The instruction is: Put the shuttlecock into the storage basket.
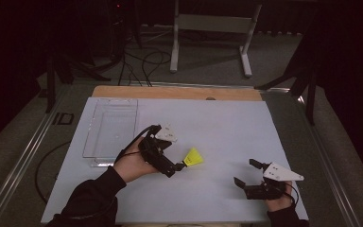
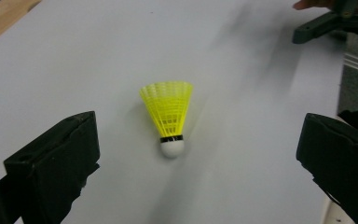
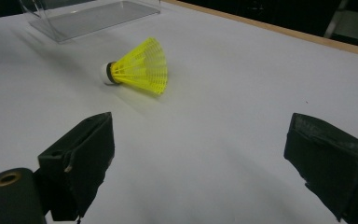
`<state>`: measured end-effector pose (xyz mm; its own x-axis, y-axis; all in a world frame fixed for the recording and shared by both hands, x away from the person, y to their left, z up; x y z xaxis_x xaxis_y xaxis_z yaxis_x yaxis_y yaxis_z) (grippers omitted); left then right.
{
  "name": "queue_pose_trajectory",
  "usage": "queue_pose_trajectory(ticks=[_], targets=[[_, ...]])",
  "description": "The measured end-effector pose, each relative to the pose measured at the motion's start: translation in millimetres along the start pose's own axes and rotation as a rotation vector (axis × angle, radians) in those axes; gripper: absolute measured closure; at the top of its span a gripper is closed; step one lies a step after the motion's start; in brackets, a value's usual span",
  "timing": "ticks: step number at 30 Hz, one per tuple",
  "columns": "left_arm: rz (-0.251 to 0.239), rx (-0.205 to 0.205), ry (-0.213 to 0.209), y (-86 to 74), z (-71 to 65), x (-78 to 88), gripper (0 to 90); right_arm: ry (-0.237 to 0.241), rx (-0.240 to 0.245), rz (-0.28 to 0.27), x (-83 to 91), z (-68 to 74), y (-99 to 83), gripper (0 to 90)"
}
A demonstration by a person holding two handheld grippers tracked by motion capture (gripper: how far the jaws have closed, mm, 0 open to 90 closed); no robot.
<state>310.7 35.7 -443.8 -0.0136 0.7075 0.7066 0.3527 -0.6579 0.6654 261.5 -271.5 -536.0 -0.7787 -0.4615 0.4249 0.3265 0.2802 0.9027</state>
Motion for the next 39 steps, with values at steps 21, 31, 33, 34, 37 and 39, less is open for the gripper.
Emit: queue_pose_trajectory(ticks=[21,31,33,34,37,39], targets=[[0.094,0.048,-0.030,-11.3,23.8,-54.6,0.6,0.009,0.000,-0.003,0.7,1.3,0.6,8.7],[0.096,0.094,-0.050,-23.3,31.2,-75.3,2.5,0.013,0.003,-0.001,0.3,1.5,0.2,8.7],[0.096,0.097,-0.043,-24.9,32.5,-76.8,3.0,0.014,0.001,0.000,0.4,1.8,0.3,8.7],[0.101,0.101,-0.047,-26.7,33.6,-78.3,3.2,0.015,0.002,-0.001,0.3,1.7,0.2,8.7],[0.101,0.122,-0.050,-34.1,36.4,-86.9,4.4,0.014,0.001,0.001,0.0,1.5,-0.2,8.7],[0.103,0.127,-0.052,-37.4,38.6,-89.8,7.3,0.014,0.001,0.000,0.0,1.5,-0.1,8.7]])
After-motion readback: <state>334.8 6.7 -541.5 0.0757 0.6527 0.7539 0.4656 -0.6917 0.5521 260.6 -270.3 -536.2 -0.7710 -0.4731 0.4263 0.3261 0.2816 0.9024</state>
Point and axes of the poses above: each handheld gripper's, and its own axes: x roughly backward along the jaws, y roughly out of its top, z roughly to its left, the point moved 5 cm from there along -x, roughly forward along the jaws, and after that the axes turned 14 degrees about -y, right-handed, at the moved point
